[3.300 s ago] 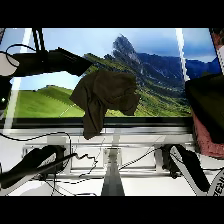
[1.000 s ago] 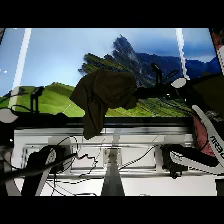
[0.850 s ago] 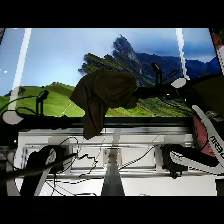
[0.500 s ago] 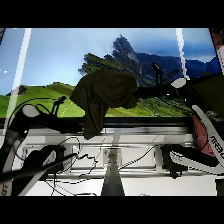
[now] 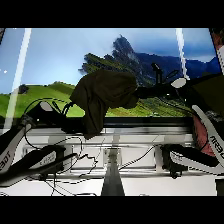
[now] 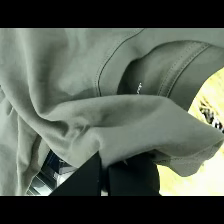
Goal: Fold the clothes and pants, and hang the long-sleeved shirts on hangers.
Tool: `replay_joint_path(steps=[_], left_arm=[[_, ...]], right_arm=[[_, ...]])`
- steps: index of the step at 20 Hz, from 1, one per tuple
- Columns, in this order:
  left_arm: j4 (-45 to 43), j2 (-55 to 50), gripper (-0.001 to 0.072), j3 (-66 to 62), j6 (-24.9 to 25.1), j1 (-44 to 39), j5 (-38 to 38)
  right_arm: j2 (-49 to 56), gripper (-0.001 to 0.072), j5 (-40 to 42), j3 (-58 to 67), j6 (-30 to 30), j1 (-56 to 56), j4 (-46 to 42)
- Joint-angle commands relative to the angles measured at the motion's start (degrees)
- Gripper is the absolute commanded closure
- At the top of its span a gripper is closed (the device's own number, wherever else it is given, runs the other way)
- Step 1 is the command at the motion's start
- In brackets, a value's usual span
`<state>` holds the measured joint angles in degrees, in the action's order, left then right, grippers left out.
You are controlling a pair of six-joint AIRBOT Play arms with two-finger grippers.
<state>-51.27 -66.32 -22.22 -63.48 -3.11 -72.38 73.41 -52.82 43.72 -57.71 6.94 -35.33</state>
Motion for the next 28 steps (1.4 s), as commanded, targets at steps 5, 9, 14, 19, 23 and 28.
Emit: replay_joint_path(steps=[5,9,14,19,23,28], left_arm=[[8.46,-1.92,0.0442,0.02,6.19,-2.21,3.21],[8.48,-1.84,0.0696,-1.18,9.99,-5.51,0.35],[8.50,3.26,0.0697,-15.69,9.88,-4.92,-6.27],[8.46,13.88,0.0697,-40.81,6.95,2.78,-4.52],[7.98,21.42,0.0697,-52.22,5.81,13.81,9.31],[8.00,31.39,0.0696,-52.24,5.81,25.68,27.23]], right_arm=[[-0.07,0.0696,-0.28,0.11,-0.04,0.00,0.07],[-1.42,0.0697,-0.33,4.79,-0.07,-0.04,-2.51],[-8.22,0.0697,-0.11,18.25,-11.21,-1.27,-23.93],[-18.47,0.0697,-0.11,30.36,-17.86,-8.81,-32.79],[-25.57,0.0697,-0.15,37.13,-17.84,-14.14,-32.89],[-32.74,0.0696,-0.17,42.80,-17.70,-15.87,-33.90]])
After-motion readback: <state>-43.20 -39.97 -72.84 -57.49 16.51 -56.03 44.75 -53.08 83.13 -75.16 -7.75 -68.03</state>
